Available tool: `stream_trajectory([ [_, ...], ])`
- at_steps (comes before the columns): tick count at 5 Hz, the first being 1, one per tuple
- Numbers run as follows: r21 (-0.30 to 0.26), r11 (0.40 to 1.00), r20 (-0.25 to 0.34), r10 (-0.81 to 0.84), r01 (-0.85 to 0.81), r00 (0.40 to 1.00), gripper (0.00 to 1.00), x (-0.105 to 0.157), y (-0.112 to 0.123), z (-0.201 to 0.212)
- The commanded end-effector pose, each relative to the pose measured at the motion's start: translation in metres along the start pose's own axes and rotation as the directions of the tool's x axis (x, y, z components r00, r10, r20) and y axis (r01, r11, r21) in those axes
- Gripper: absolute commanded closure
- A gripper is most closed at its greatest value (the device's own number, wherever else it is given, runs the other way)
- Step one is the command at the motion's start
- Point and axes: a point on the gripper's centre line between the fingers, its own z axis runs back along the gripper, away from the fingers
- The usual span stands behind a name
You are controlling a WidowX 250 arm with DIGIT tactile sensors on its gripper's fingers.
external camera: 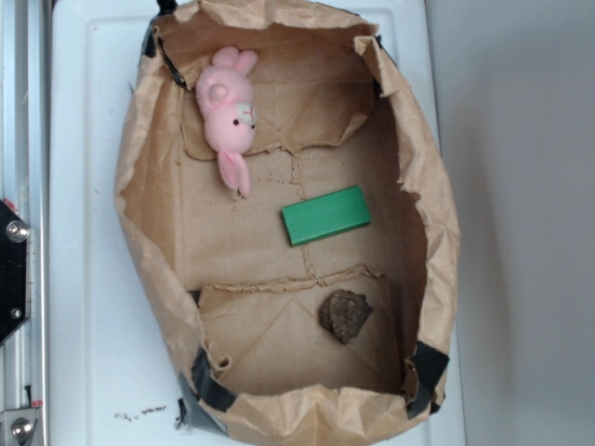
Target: Grab the green block.
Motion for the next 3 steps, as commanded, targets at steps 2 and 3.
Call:
stream_trajectory([
  [2,0.000,0.997,-0.003,0.076,-0.076,0.997,0.00,0.049,0.003,-0.009],
  [3,-0.011,0.993,0.033,0.121,-0.121,0.992,0.00,0.064,0.009,-0.019],
])
